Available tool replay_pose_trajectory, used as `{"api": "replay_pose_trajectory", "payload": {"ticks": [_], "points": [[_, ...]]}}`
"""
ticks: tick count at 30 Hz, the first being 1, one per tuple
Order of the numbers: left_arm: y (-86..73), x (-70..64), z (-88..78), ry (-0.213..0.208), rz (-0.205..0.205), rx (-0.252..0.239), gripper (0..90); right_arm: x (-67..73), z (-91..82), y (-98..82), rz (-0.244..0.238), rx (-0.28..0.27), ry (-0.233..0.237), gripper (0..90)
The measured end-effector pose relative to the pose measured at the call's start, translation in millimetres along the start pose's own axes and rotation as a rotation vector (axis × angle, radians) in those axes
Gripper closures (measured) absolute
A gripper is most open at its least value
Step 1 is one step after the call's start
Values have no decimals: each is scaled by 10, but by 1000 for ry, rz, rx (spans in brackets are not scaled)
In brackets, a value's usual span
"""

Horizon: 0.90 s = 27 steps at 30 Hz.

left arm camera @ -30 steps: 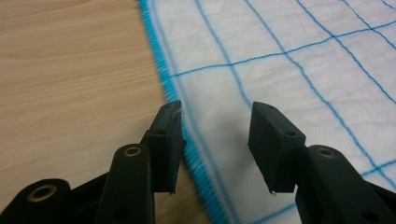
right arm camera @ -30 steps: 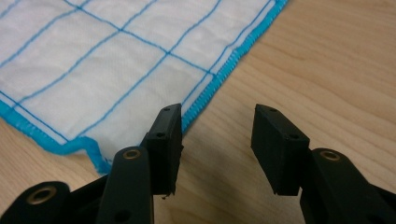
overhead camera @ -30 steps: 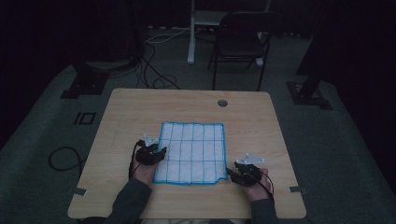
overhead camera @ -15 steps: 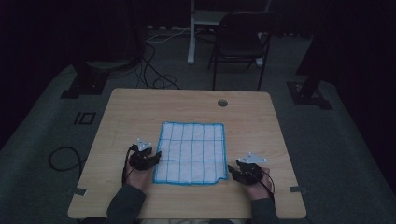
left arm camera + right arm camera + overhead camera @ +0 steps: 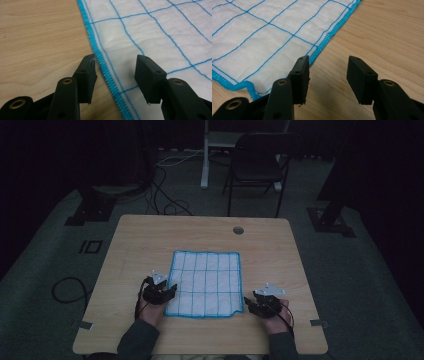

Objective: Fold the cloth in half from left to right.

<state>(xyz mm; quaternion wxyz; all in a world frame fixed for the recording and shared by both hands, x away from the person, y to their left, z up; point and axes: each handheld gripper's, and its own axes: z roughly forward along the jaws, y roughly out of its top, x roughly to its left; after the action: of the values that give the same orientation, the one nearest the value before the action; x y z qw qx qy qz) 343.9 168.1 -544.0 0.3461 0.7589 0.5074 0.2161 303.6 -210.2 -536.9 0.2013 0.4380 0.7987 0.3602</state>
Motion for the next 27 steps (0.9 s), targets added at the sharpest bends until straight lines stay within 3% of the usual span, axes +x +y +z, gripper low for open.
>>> {"api": "replay_pose_trajectory", "payload": {"ticks": [4, 8, 13, 19, 27], "points": [[29, -13, 28, 18, -7, 2, 537, 4, 0, 0, -6, -1, -2, 531], [40, -28, 38, 36, -16, 4, 555, 8, 7, 14, -21, -10, -35, 537], [51, -48, 45, 36, -24, 5, 605, 19, 28, 48, -27, -30, -37, 543], [57, -35, 58, -4, -62, -3, 787, 26, 57, 79, -32, -55, -45, 544], [49, 72, 58, -53, -134, -7, 859, 0, 129, 121, 4, -69, -5, 560]]}}
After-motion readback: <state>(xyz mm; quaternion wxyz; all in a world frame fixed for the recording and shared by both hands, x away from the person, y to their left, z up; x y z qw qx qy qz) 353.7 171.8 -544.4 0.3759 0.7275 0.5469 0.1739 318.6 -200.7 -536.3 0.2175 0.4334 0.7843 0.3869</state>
